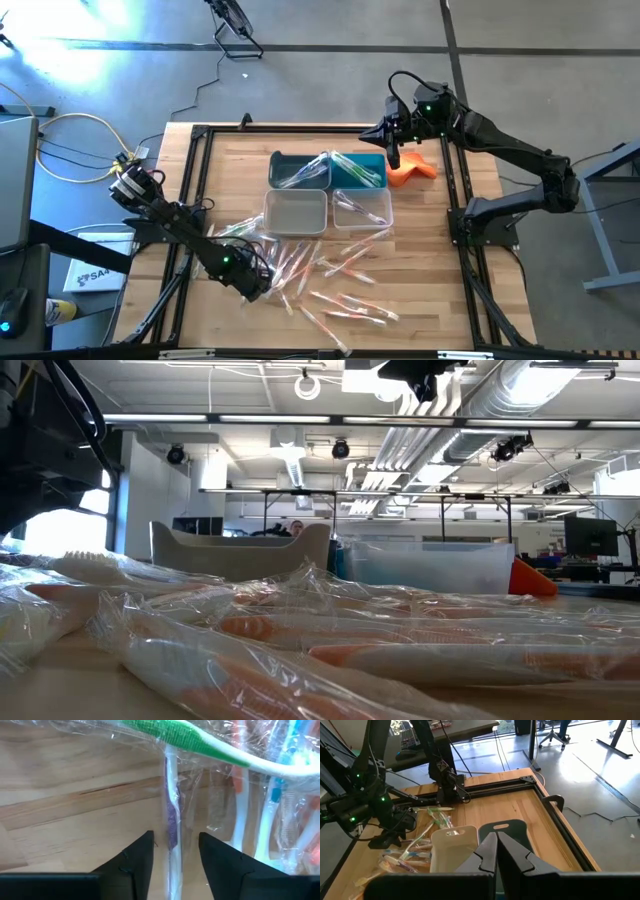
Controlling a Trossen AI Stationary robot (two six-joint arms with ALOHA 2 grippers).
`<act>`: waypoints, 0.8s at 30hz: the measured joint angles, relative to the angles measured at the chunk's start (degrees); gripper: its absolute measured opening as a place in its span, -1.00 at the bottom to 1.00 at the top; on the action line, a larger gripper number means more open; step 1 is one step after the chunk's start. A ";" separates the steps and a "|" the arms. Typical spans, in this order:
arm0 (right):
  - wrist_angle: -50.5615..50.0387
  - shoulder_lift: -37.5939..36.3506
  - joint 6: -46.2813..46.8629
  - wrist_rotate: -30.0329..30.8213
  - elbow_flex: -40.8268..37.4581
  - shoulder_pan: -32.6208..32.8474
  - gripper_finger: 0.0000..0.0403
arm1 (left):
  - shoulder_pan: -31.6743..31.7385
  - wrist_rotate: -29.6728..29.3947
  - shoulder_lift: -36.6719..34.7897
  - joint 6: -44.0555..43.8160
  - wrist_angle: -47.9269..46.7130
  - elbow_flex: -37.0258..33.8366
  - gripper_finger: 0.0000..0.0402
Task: Pick & Place Toothbrushes
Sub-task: Put the purple toothbrush into the transparent bin
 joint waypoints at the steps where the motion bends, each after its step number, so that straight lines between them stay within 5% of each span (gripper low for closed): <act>1: 0.00 -0.02 0.00 -0.02 0.00 -0.01 -0.98 | 0.00 0.11 0.00 0.00 -0.13 0.00 -0.30; 24: 0.00 0.00 0.00 -0.02 0.00 -0.01 -0.98 | -0.09 3.62 -3.15 1.09 -2.11 -0.22 -0.94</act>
